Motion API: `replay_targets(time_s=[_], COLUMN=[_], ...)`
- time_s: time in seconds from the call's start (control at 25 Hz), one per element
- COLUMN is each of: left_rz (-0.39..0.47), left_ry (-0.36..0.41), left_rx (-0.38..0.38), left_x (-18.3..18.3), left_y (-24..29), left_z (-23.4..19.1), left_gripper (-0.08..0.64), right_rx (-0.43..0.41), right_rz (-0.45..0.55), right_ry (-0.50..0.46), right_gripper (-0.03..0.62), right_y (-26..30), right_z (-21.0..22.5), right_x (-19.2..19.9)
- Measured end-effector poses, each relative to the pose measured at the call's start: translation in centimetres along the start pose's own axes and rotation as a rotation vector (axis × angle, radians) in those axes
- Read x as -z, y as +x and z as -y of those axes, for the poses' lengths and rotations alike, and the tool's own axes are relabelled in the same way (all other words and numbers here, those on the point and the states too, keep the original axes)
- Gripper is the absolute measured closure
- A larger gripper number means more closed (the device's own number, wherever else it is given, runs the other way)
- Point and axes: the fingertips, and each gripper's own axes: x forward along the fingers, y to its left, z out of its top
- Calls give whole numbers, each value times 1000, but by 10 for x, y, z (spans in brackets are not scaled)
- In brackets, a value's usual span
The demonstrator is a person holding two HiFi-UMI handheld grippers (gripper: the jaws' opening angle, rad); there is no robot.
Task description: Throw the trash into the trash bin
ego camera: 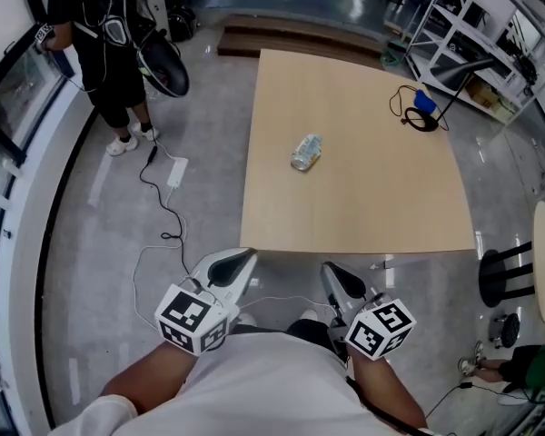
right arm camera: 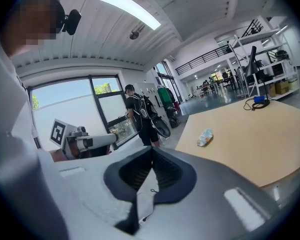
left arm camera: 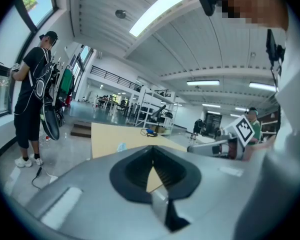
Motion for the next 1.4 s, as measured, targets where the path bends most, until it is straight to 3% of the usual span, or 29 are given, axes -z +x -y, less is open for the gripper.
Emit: replay_targets(time_s=[0.36,0.64,0.68,0.88,1.4], left_rz=[-21,-19,-19,-38,-143], left_ry=[-40,-5,-3,2,17], left_rx=[-32,-95,-104,-132,-158], left_x=[15,1,-2,-8,6], left_y=[-1,22,28,66,168], left_z=[-18,-41,-45,-57,-83], left_gripper=[552,552,552,552,552], right_rx=[-17,-41,-50,-68,-59], right_rz=[-40,-68,-75,-97,-229], right_ry=[1,12,3,1,152], right_gripper=[591,585,559,557,480], right_y=[24,60,67,92,165], right_z=[4,35,41,79,189], right_x=[4,-9,-13,-28,-12])
